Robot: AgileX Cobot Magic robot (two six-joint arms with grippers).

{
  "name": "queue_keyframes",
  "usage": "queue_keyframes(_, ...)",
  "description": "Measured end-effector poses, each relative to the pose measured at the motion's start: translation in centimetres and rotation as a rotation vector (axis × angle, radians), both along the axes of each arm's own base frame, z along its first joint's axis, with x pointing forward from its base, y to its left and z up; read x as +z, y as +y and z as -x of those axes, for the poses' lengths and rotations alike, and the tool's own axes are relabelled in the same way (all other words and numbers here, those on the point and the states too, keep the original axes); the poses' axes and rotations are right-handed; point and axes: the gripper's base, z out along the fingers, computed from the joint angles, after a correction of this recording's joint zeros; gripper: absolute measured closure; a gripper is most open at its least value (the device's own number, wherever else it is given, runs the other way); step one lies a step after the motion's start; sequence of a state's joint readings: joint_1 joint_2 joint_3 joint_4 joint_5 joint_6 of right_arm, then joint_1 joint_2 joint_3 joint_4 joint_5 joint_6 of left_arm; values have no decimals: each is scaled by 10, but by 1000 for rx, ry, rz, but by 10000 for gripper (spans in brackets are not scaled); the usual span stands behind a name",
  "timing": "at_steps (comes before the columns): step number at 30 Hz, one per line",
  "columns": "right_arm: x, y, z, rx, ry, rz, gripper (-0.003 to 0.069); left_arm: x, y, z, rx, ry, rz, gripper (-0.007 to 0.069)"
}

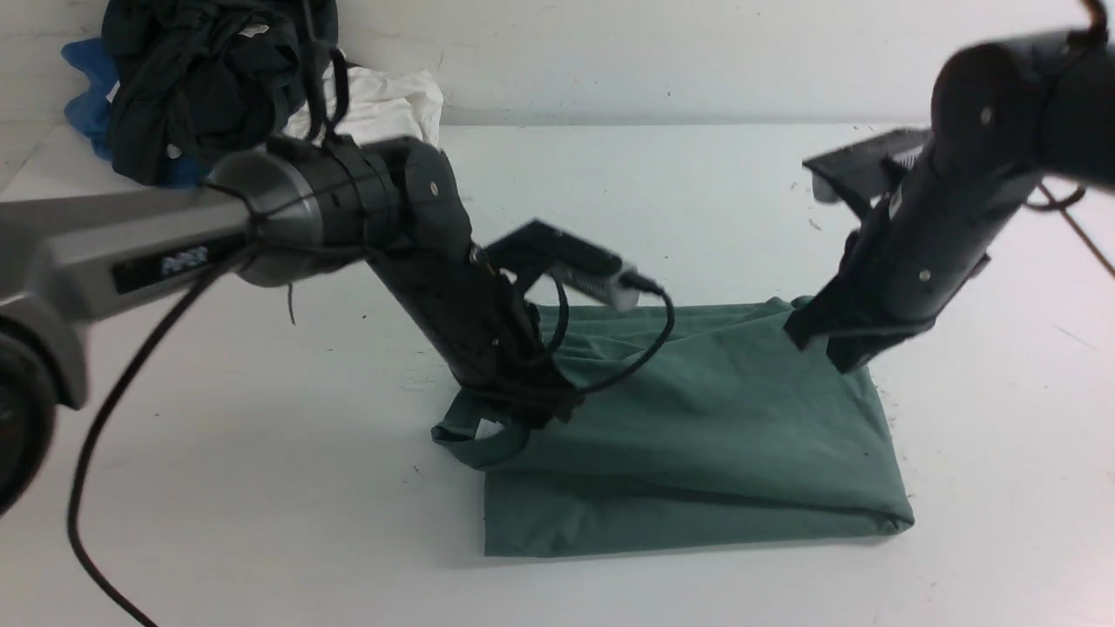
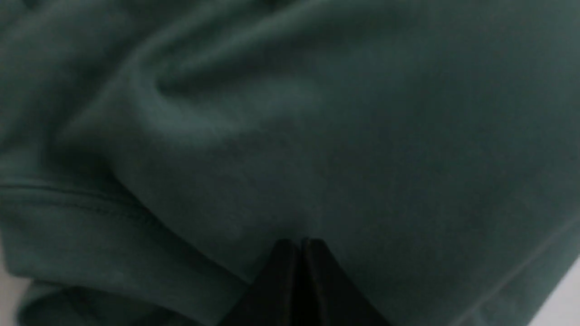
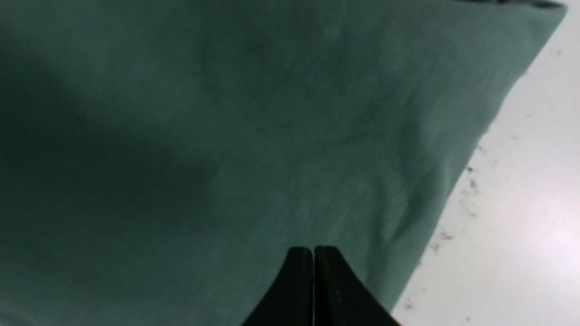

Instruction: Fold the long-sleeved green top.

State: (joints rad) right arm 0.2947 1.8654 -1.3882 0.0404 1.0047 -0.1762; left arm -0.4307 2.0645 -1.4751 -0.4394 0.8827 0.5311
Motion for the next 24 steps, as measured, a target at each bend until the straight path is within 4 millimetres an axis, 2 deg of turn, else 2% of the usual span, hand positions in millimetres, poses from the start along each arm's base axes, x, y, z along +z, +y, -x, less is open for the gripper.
queue_keyframes(1,-14,0,1,-8,3,-10,669,-10,0,-1,-1,27,-11,631)
queue_keyframes(3,-40,2,3,-23,11,-27,671,-14,1,-3,6,53,-6,631)
queue_keyframes(4,-40,2,3,-24,11,-29,671,-14,2,-4,6,56,-7,631)
queue_keyframes(5,-60,7,4,-26,20,-36,672,-17,3,-5,11,71,-4,631)
queue_keyframes(10,-66,20,3,5,-20,-48,672,-18,8,-10,22,85,-5,631)
queue_keyframes(15,-60,35,2,37,-70,-70,672,-10,29,-21,47,116,-11,631)
queue_keyframes(16,-53,40,3,36,-75,-89,672,-2,40,-24,53,123,-17,631)
queue_keyframes(17,-52,40,4,37,-77,-90,672,-2,42,-25,54,126,-19,631)
queue_keyframes(19,-22,41,7,43,-134,-116,673,31,60,-27,69,93,-6,631)
queue_keyframes(21,16,38,12,52,-230,-143,673,73,71,-23,80,13,19,631)
queue_keyframes(22,49,34,20,56,-318,-172,673,105,75,-14,81,-62,42,631)
queue_keyframes(23,64,32,24,59,-357,-182,673,127,77,-6,79,-113,54,631)
queue_keyframes(24,87,28,34,63,-419,-200,673,148,81,4,80,-159,63,631)
